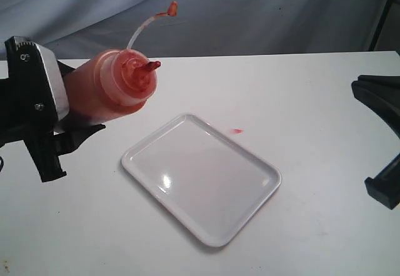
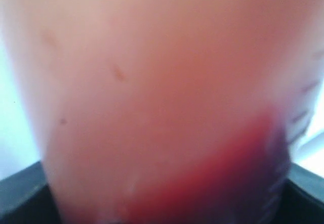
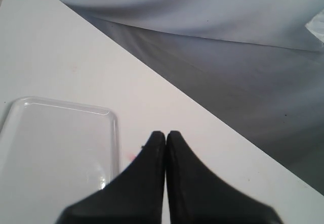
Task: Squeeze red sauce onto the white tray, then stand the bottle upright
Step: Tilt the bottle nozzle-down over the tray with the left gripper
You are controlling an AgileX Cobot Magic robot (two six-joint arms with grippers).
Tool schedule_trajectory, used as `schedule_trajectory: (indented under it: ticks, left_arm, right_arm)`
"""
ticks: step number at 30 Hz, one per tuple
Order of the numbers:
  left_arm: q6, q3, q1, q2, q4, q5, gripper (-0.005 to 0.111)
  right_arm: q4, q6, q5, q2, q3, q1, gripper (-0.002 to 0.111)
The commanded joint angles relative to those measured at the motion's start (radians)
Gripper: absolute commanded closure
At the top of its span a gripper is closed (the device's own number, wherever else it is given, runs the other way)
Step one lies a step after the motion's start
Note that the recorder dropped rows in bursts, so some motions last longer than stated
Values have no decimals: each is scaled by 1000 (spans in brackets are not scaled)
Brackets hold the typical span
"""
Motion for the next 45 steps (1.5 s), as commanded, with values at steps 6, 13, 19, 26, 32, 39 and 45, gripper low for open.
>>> schedule_trajectory:
  ticks: [6, 13, 19, 26, 32, 39, 45]
  left_arm:
    - [170, -13, -5, -11, -20, 45, 107]
    - [179, -63, -5, 15, -23, 132, 107]
    - [187, -102, -5, 79, -23, 116, 107]
    - [277, -102, -5, 126, -17, 125, 107]
    - [307, -102, -5, 126, -17, 141, 107]
    - [357, -114, -5, 126, -22, 162, 107]
    - [415, -114, -9, 127, -22, 200, 107]
  right_arm:
    - [93, 10, -17, 3, -8, 2, 108]
    - [180, 12, -102, 3, -8, 2, 108]
    - [311, 12, -198, 14, -8, 2, 108]
    - [311, 12, -192, 117, -22, 2, 108]
    - [311, 12, -190, 151, -79, 2, 108]
    - [311, 10, -173, 151, -89, 2, 108]
    - [311, 10, -173, 151, -89, 2, 108]
